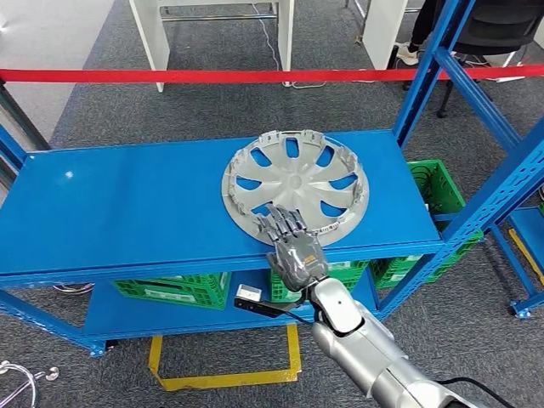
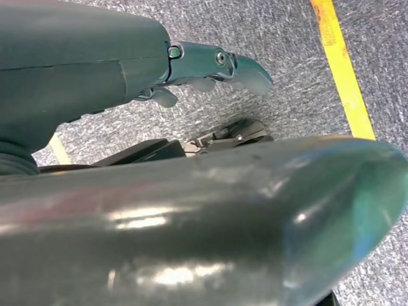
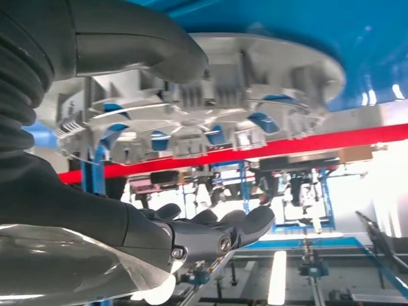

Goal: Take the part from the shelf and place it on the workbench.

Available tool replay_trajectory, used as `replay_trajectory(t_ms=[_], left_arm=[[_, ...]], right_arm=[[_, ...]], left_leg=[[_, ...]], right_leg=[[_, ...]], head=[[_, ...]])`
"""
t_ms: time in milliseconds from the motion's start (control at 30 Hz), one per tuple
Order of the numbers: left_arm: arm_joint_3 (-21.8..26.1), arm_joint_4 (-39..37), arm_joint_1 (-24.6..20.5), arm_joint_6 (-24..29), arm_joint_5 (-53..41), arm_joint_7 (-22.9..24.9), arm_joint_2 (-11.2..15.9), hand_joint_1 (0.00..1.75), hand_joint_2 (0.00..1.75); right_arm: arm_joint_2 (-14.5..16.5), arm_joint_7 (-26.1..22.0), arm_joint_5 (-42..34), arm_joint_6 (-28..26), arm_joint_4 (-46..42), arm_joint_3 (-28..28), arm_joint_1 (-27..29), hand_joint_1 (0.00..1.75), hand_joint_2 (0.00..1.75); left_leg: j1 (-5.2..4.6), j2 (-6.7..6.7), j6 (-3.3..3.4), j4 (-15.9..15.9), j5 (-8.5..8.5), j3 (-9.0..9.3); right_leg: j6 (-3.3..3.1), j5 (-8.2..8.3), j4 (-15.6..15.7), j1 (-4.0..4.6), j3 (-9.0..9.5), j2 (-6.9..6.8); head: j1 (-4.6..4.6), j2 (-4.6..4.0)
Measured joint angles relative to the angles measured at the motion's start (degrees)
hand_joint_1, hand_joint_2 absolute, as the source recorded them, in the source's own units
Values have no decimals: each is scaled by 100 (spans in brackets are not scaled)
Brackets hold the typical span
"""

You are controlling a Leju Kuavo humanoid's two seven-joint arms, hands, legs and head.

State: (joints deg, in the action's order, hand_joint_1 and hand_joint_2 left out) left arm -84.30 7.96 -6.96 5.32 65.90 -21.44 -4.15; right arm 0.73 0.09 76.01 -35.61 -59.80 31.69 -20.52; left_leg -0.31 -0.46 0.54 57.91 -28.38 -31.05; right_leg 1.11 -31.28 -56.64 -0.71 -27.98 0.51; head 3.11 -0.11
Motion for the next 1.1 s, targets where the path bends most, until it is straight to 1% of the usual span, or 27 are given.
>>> replay_trajectory(t_ms=[100, 267, 367, 500, 567, 767, 1100], left_arm=[[0, 0, 0, -20, 12, -35, 0, 0, 0], [0, 0, 1, -40, 15, -57, -1, 0, 0], [0, 0, 1, -66, 13, -59, -1, 0, 0], [0, 0, 1, -103, 10, -58, 0, 0, 0], [0, 0, 0, -139, 4, -51, 1, 0, 0], [0, 0, -2, -174, -10, -33, 2, 0, 0], [0, 0, -2, -178, -14, -31, 7, 0, 0]], right_arm=[[-12, -53, -108, 165, -166, 110, 7, 0, 175], [-20, -81, -196, 278, -256, 218, -3, 0, 175], [-22, -128, -429, 484, -237, 256, -61, 0, 175], [-22, -215, -963, 938, -42, 294, -308, 0, 175], [-23, -208, -1078, 1066, 116, 307, -492, 0, 175], [-39, -127, -1099, 1106, 551, 313, -962, 0, 175], [-74, -104, -1129, 1133, 786, 221, -1178, 0, 175]], left_leg=[[0, 0, 0, 0, 0, 0], [0, 0, 0, 0, 0, 0], [0, 0, 0, 0, 0, 0], [0, 0, 0, 0, 0, 0], [0, 0, 0, 0, 1, 0], [0, 0, 1, 1, 3, 0], [0, 0, 1, 1, 3, 0]], right_leg=[[0, 0, 0, 0, 0, 0], [0, 0, 0, 0, 1, 0], [0, 0, 0, 0, 1, 0], [1, 1, 0, 0, 1, 0], [2, 2, 0, 0, 1, 0], [3, 2, 0, 0, 1, -1], [3, 2, 0, 0, 0, -1]], head=[[1, 0], [1, 0], [1, 0], [1, 0], [0, 0], [1, 0], [0, 0]])
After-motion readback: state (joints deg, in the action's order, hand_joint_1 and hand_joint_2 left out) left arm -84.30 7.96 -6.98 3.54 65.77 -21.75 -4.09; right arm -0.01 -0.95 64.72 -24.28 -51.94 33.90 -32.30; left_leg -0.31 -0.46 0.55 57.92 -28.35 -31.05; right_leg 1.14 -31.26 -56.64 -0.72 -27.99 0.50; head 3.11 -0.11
